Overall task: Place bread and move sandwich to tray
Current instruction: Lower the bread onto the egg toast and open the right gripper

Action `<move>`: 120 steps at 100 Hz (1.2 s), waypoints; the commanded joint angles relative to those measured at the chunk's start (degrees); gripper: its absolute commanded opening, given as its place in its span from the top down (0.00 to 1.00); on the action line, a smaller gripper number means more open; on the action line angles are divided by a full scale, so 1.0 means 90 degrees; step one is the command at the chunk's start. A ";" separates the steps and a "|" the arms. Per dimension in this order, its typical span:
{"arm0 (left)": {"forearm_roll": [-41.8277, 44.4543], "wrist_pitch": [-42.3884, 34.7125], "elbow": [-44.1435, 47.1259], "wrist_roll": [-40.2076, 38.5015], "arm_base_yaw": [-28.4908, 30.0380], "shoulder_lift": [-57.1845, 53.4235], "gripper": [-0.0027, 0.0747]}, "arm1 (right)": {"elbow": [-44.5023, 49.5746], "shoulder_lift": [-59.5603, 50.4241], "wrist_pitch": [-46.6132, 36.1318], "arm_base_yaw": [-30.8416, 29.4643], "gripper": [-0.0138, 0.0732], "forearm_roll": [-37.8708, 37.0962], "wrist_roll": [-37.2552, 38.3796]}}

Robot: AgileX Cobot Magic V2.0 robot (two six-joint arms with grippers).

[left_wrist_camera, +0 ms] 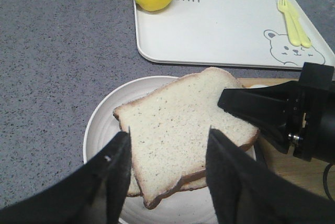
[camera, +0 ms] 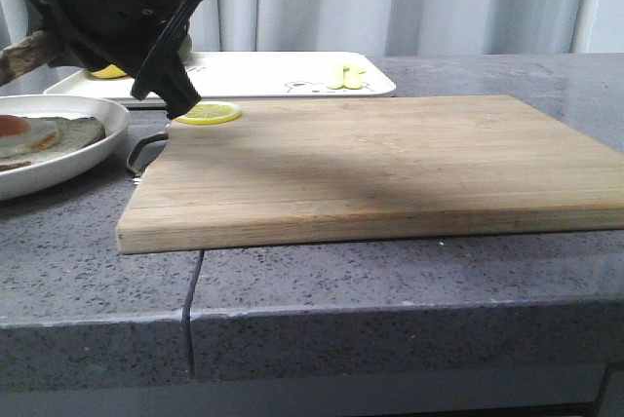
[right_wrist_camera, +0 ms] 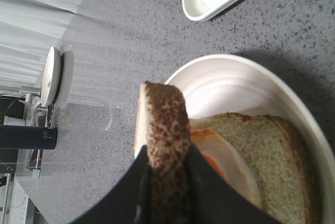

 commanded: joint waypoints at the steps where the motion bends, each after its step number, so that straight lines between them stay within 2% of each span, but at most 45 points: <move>1: -0.0124 -0.0399 -0.0233 0.0014 -0.0048 0.0001 0.56 | -0.0233 -0.0357 0.0183 0.0025 0.70 0.0004 -0.0123; 55: -0.0124 -0.0389 -0.0233 0.0014 -0.0048 0.0001 0.56 | -0.0233 -0.0370 0.0177 0.0018 0.50 -0.0006 -0.0137; 85: -0.0124 -0.0361 -0.0233 0.0014 -0.0048 0.0001 0.56 | -0.0233 -0.0437 0.0000 -0.0040 0.48 -0.0006 -0.0192; 120: -0.0124 -0.0349 -0.0233 0.0014 -0.0048 0.0001 0.56 | -0.0233 -0.1231 -0.0317 -0.0507 0.48 -0.0006 -0.1061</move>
